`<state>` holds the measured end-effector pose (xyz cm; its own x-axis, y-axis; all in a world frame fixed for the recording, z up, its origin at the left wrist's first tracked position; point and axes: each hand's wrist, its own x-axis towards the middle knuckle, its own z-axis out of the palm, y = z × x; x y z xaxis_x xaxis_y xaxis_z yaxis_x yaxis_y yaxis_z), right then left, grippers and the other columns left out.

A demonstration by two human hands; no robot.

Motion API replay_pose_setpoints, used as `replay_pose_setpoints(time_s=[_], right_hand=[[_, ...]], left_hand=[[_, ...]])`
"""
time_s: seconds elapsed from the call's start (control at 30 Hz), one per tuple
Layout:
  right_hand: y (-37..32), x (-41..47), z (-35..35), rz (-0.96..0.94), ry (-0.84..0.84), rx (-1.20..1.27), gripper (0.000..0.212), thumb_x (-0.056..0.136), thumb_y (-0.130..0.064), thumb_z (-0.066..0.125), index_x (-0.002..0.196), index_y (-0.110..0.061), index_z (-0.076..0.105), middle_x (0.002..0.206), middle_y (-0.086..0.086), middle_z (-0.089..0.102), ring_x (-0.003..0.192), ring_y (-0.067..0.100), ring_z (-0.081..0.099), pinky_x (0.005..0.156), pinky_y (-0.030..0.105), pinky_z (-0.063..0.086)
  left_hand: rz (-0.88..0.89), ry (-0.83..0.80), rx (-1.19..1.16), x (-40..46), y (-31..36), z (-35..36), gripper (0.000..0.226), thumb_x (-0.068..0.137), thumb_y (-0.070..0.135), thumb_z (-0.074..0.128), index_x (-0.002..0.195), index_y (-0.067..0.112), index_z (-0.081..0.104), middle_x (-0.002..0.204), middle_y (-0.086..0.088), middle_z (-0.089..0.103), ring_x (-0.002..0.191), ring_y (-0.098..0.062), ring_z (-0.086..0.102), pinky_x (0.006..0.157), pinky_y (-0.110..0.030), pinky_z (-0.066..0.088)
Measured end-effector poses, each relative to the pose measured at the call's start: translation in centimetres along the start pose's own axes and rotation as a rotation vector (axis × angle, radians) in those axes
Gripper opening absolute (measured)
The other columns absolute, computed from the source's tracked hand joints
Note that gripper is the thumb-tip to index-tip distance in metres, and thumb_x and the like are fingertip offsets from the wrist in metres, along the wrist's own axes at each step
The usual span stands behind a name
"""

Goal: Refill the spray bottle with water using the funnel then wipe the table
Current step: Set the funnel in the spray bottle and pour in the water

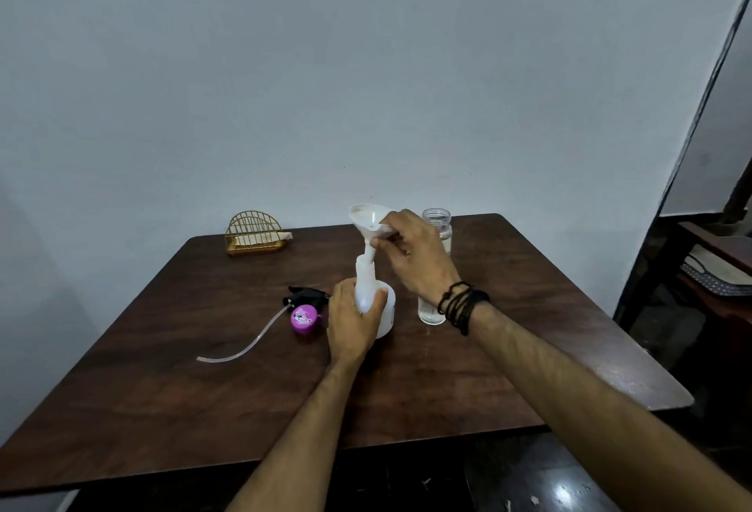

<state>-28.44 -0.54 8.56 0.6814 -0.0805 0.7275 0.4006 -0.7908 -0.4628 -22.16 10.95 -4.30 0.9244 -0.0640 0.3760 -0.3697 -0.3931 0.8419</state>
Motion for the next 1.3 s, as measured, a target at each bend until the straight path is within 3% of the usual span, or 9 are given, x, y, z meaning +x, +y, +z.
replay_pose_setpoints(time_s=[0.1,0.37,0.57,0.67,0.73,0.87,1.03,1.13,1.3], right_hand=[[0.2,1.0,1.6,-0.027,-0.065,-0.046,0.008,0.089,-0.014,0.066,0.087,-0.012,0.059,0.086,-0.004,0.054,0.073,0.000,0.049,0.066,0.011,0.037],[0.9,1.7,2.1,-0.034,-0.220,-0.191,0.004,0.090,-0.014,0.060,0.091,-0.011,0.057,0.090,0.003,0.055,0.078,0.021,0.057,0.070,0.042,0.051],[0.8,1.2,1.5,-0.068,-0.278,-0.251,0.029,0.090,-0.036,0.062,0.113,-0.018,0.057,0.110,-0.001,0.056,0.085,0.022,0.063,0.069,0.035,0.051],[0.2,0.6,0.1,-0.092,-0.122,-0.280,0.056,0.082,-0.056,0.066,0.125,-0.024,0.051,0.119,-0.006,0.051,0.087,0.014,0.063,0.064,0.029,0.052],[0.0,0.1,-0.9,-0.067,0.119,-0.235,0.053,0.082,-0.057,0.066,0.121,-0.023,0.052,0.116,-0.008,0.051,0.092,0.009,0.060,0.065,0.026,0.051],[2.4,-0.3,-2.1,0.184,0.503,-0.122,0.069,0.074,-0.060,0.073,0.121,-0.017,0.048,0.119,-0.003,0.048,0.109,0.012,0.047,0.090,0.034,0.046],[6.2,-1.3,-1.4,0.558,0.144,0.041,0.108,0.058,-0.066,0.083,0.140,-0.023,0.029,0.135,0.001,0.050,0.121,0.018,0.051,0.101,0.038,0.046],[7.0,-1.1,-0.9,0.493,0.031,0.106,0.085,0.071,-0.039,0.086,0.136,-0.020,0.035,0.112,-0.005,0.062,0.101,0.017,0.065,0.082,0.024,0.052],[6.2,0.2,-0.9,0.383,-0.009,0.085,0.061,0.077,-0.025,0.081,0.123,-0.018,0.040,0.098,-0.008,0.063,0.085,0.011,0.064,0.060,0.000,0.042]], left_hand=[[-0.001,-0.005,0.014,0.0,0.1,-0.1,0.043,0.083,0.052,0.070,0.112,0.024,0.057,0.109,0.008,0.057,0.101,-0.013,0.055,0.080,-0.033,0.047],[0.012,-0.003,0.001,-0.3,0.4,-0.4,0.038,0.083,0.054,0.069,0.106,0.028,0.055,0.107,0.009,0.056,0.099,-0.012,0.054,0.076,-0.031,0.044],[0.050,-0.020,0.030,0.1,0.4,-0.7,0.044,0.082,0.055,0.070,0.112,0.024,0.058,0.111,0.007,0.060,0.104,-0.016,0.057,0.079,-0.027,0.041],[0.046,-0.003,0.031,0.5,0.7,-1.0,0.072,0.075,0.060,0.074,0.131,0.018,0.055,0.128,0.001,0.061,0.118,-0.017,0.056,0.092,-0.029,0.045],[0.045,0.009,-0.013,0.7,1.2,-1.2,0.083,0.071,0.064,0.075,0.136,0.019,0.051,0.134,0.001,0.058,0.122,-0.016,0.055,0.098,-0.035,0.049],[0.033,0.040,-0.148,1.2,3.3,-1.1,0.079,0.076,0.056,0.078,0.139,0.017,0.049,0.138,0.003,0.057,0.123,-0.014,0.053,0.095,-0.028,0.042],[0.074,0.062,-0.284,1.5,4.2,-0.1,0.045,0.083,0.044,0.077,0.119,0.027,0.057,0.108,0.021,0.062,0.097,0.000,0.059,0.090,-0.031,0.050],[0.069,0.069,-0.307,1.5,4.0,0.2,0.029,0.088,0.044,0.071,0.109,0.032,0.055,0.098,0.022,0.064,0.094,0.006,0.061,0.086,-0.034,0.054],[0.076,0.081,-0.341,1.7,4.3,0.2,0.029,0.094,0.040,0.064,0.118,0.024,0.058,0.108,0.010,0.068,0.100,-0.008,0.064,0.083,-0.024,0.051]])
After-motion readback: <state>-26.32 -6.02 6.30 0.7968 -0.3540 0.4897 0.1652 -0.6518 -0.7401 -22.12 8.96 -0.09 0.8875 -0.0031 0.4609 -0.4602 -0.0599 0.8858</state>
